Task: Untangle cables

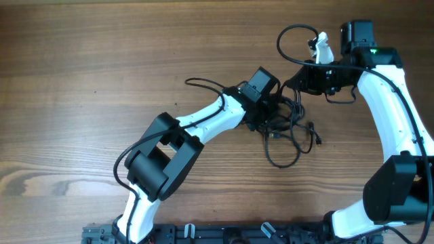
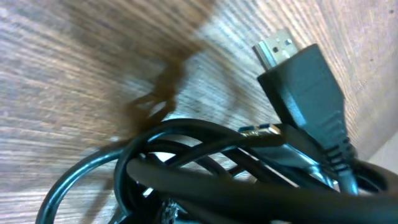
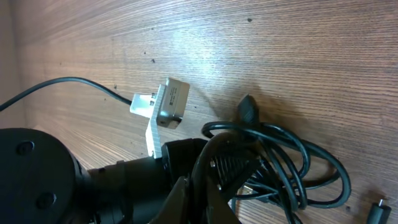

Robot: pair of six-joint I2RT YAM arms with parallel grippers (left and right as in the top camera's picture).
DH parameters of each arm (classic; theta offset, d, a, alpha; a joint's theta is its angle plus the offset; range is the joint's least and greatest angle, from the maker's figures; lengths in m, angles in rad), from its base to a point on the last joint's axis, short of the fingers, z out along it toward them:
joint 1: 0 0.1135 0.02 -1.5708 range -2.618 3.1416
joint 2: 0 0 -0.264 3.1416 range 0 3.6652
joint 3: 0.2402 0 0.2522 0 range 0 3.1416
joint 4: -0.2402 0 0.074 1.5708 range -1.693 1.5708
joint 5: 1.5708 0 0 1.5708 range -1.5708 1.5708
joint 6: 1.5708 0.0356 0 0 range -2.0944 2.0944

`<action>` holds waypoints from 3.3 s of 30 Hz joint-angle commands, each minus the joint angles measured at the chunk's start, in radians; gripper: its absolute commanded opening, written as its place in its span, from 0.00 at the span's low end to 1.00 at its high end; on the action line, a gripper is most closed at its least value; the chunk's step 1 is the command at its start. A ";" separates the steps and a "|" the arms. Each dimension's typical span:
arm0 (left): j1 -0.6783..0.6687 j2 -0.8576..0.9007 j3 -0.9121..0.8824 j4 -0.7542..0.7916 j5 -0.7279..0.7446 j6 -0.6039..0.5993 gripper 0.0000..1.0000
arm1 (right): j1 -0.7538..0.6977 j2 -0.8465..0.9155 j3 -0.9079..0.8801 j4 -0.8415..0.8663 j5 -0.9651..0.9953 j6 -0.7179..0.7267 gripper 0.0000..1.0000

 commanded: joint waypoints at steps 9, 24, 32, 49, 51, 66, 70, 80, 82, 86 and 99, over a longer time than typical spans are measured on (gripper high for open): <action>0.090 -0.106 -0.006 -0.016 0.138 0.216 0.28 | -0.004 0.006 0.000 0.010 -0.027 0.012 0.08; -0.017 -0.047 -0.007 -0.024 -0.063 -0.180 0.33 | -0.004 0.006 0.000 0.007 -0.024 0.012 0.08; -0.019 0.003 -0.007 0.008 -0.131 -0.298 0.35 | -0.004 0.006 0.000 0.004 -0.024 0.011 0.08; -0.032 0.032 -0.007 -0.050 0.022 -0.286 0.27 | -0.004 0.006 0.000 0.005 -0.021 0.011 0.08; -0.032 0.032 -0.007 -0.050 0.082 -0.286 0.24 | -0.004 0.006 0.000 0.007 -0.020 0.011 0.11; 0.161 -0.115 0.019 -0.310 0.194 0.618 0.04 | -0.003 -0.004 0.058 0.052 -0.005 0.007 0.75; 0.213 -0.259 0.025 -0.330 0.190 0.706 0.20 | -0.003 -0.037 0.093 0.016 -0.006 -0.011 0.79; 0.196 -0.185 0.025 -0.085 -0.002 0.793 0.57 | -0.024 -0.107 0.093 -0.026 -0.005 0.014 0.80; 0.195 -0.147 0.025 -0.035 0.002 0.824 0.60 | -0.041 -0.117 0.093 -0.051 -0.005 0.011 0.80; 0.162 -0.041 0.025 0.069 -0.009 0.875 0.62 | -0.088 -0.125 0.093 -0.093 -0.005 0.007 0.81; 0.068 0.072 0.025 0.100 -0.182 0.874 0.39 | -0.105 -0.124 0.088 -0.115 0.029 -0.017 0.83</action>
